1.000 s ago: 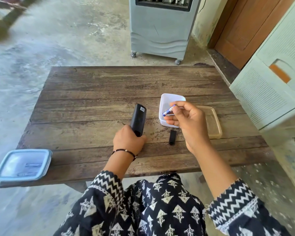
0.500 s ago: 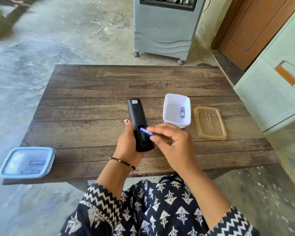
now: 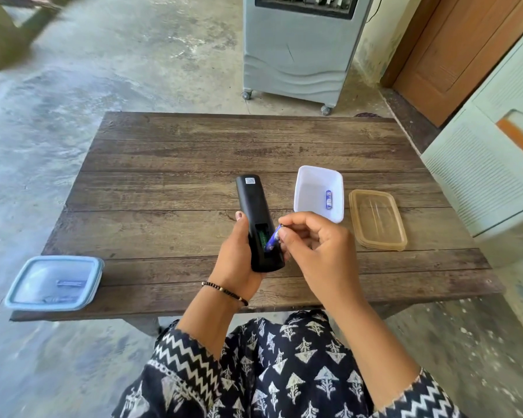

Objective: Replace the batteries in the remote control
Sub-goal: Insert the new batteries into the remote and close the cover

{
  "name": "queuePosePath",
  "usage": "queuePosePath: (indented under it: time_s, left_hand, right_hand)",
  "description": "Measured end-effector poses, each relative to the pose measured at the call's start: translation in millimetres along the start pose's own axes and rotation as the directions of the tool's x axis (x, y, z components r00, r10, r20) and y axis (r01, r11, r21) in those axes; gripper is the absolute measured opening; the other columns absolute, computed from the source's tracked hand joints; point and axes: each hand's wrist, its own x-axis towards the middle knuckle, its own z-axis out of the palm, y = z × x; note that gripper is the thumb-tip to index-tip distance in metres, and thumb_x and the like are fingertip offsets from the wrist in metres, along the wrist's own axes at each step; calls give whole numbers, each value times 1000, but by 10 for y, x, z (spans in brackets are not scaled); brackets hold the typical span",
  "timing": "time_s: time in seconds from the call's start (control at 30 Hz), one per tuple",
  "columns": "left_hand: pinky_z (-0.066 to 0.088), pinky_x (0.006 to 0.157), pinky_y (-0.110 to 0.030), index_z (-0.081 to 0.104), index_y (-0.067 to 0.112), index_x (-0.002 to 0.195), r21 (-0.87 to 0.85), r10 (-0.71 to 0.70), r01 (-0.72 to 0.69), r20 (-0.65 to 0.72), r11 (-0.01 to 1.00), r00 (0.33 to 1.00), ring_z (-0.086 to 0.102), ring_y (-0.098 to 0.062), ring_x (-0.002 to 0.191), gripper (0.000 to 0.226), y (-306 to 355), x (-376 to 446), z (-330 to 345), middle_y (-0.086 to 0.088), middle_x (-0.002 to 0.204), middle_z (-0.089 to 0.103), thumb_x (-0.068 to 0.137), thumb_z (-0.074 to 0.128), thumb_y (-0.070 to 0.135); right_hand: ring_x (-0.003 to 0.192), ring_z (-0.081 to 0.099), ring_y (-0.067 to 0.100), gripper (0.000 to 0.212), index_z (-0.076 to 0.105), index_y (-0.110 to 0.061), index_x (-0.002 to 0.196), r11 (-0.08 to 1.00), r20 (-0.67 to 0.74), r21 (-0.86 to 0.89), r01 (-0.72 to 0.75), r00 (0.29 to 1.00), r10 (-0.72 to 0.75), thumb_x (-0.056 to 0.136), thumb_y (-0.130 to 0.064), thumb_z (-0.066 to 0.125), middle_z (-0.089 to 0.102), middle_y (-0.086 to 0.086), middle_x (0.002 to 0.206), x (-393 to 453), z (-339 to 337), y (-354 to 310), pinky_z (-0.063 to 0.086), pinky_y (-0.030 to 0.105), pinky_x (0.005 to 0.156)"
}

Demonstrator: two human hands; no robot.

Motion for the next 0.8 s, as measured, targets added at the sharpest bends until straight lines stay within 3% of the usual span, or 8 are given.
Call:
queuePosePath:
  time_s: [0.17, 0.23, 0.33, 0.43, 0.53, 0.6, 0.67, 0.8]
  left_hand:
    - [51, 79, -42, 43, 4, 132, 20, -4, 4, 17, 1000, 1000, 56, -33, 94, 66, -51, 6, 2, -30, 119, 57, 95, 19, 53]
    - [50, 68, -37, 42, 2, 132, 28, 22, -23, 43, 999, 999, 58, -24, 74, 65, -53, 12, -18, -20, 97, 60, 96, 20, 52]
    - [51, 53, -25, 46, 6, 124, 38, 25, -27, 54, 999, 998, 58, -15, 56, 56, -60, 37, -48, -8, 77, 61, 97, 22, 49]
    - [48, 51, -25, 45, 3, 125, 11, 35, -36, 86, 999, 996, 55, -16, 52, 57, -41, 27, -15, -8, 69, 59, 97, 23, 48]
    - [48, 55, -27, 46, 6, 118, 8, 55, -56, 64, 998, 996, 53, -18, 59, 49, -42, 30, 9, -11, 77, 55, 97, 23, 44]
    - [51, 61, -30, 47, 5, 122, 16, 48, -48, 1, 999, 999, 59, -21, 71, 51, -30, 39, 13, -14, 90, 57, 97, 24, 44]
    - [56, 61, -30, 47, 4, 124, 7, 48, -47, -30, 999, 998, 63, -23, 76, 53, -23, 31, 33, -16, 95, 59, 97, 26, 44]
    - [55, 50, -24, 52, 7, 109, -7, 40, -40, -16, 999, 999, 68, -14, 58, 46, -41, 43, 73, -11, 78, 64, 98, 26, 42]
  right_hand:
    - [63, 65, 18, 10, 64, -17, 81, 999, 0, -18, -46, 999, 46, 79, -8, 66, 67, 0, 71, 83, 33, -19, 57, 40, 59]
    - [60, 65, 23, 10, 63, -13, 81, 968, -5, 191, -163, 986, 167, 83, -3, 61, 65, 9, 72, 109, 12, -52, 55, 36, 54]
    - [54, 64, 21, 14, 62, -7, 88, 805, 102, 443, -395, 914, 393, 90, 0, 50, 57, 16, 75, 132, -23, -92, 52, 28, 44]
    - [54, 61, 17, 17, 63, -11, 94, 829, 175, 351, -435, 900, 399, 90, 1, 51, 58, 17, 79, 131, -13, -59, 49, 24, 45]
    - [61, 61, 15, 20, 64, -14, 92, 897, 196, 196, -396, 912, 360, 81, 2, 64, 66, 6, 78, 134, -16, -52, 52, 25, 54]
    - [64, 62, 9, 17, 66, -17, 86, 959, 170, -72, -274, 944, 282, 76, -3, 70, 67, -3, 75, 123, -19, -58, 54, 24, 62]
    - [57, 56, 1, 12, 69, -20, 80, 941, 157, -315, -120, 972, 176, 74, -9, 72, 64, -11, 70, 96, 10, -83, 48, 13, 60]
    - [64, 57, 10, 12, 71, -14, 84, 886, 163, -459, 62, 987, 15, 75, -7, 69, 62, -1, 86, 92, 114, -114, 50, 22, 68]
